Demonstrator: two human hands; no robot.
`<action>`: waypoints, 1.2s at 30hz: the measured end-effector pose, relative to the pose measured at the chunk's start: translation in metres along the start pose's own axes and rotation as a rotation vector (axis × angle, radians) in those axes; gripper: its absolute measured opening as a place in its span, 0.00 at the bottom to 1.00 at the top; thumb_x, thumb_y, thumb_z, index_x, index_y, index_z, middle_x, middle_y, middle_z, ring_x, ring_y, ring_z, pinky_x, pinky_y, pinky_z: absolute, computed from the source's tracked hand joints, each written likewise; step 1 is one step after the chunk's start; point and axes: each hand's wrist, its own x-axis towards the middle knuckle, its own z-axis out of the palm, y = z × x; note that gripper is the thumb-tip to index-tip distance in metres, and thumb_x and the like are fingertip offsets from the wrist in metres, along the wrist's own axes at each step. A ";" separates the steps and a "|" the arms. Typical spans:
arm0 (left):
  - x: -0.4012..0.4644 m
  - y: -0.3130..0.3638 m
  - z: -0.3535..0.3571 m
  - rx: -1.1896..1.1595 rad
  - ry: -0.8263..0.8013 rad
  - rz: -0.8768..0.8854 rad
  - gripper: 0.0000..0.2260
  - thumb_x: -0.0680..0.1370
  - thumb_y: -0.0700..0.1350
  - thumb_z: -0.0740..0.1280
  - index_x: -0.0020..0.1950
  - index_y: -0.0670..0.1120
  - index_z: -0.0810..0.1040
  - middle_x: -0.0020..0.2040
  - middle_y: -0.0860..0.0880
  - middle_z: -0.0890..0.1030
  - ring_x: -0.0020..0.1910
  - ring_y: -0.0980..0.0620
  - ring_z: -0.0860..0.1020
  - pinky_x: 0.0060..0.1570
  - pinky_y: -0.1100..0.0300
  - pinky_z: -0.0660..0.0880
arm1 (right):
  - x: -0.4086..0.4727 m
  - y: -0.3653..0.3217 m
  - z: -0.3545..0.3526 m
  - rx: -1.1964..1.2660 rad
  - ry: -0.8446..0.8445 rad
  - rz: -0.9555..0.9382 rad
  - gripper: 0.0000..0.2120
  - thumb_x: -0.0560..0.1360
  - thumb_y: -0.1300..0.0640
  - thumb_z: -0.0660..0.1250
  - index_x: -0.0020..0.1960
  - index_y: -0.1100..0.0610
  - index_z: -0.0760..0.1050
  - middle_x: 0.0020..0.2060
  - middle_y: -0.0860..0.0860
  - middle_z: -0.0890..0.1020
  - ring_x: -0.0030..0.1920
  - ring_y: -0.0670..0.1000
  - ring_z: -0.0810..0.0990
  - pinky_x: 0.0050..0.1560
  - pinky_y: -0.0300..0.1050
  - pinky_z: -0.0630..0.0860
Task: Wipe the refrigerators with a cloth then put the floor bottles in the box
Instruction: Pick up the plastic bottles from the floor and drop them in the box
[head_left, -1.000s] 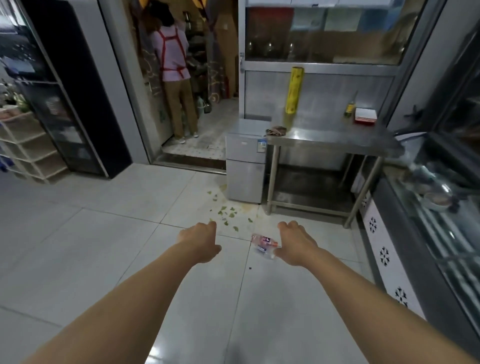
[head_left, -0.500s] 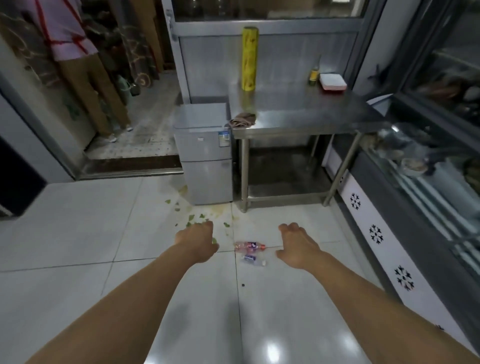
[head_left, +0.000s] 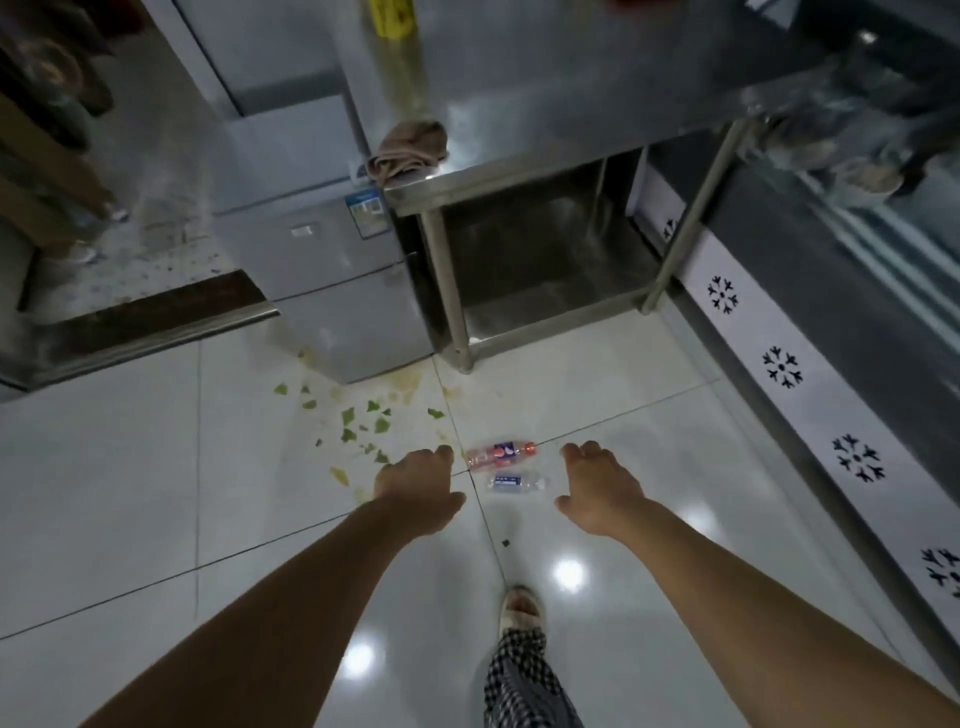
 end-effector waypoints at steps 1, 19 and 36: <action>0.018 -0.001 0.005 0.002 -0.011 0.010 0.21 0.77 0.54 0.62 0.67 0.47 0.66 0.62 0.46 0.75 0.60 0.47 0.74 0.57 0.53 0.73 | 0.017 0.002 0.005 -0.001 -0.021 0.010 0.29 0.76 0.52 0.65 0.72 0.58 0.57 0.66 0.57 0.66 0.66 0.57 0.66 0.63 0.50 0.70; 0.308 -0.055 0.151 0.132 -0.226 0.212 0.23 0.77 0.54 0.63 0.68 0.46 0.65 0.61 0.45 0.75 0.60 0.45 0.74 0.58 0.51 0.72 | 0.258 0.024 0.178 0.178 -0.093 0.304 0.25 0.77 0.52 0.63 0.70 0.58 0.61 0.62 0.56 0.70 0.62 0.55 0.70 0.57 0.47 0.72; 0.512 -0.082 0.390 0.188 -0.089 0.338 0.27 0.75 0.53 0.67 0.68 0.46 0.61 0.63 0.43 0.71 0.61 0.44 0.71 0.57 0.51 0.69 | 0.453 0.063 0.397 0.237 0.123 0.337 0.36 0.72 0.56 0.70 0.74 0.55 0.55 0.71 0.54 0.62 0.69 0.54 0.63 0.65 0.47 0.67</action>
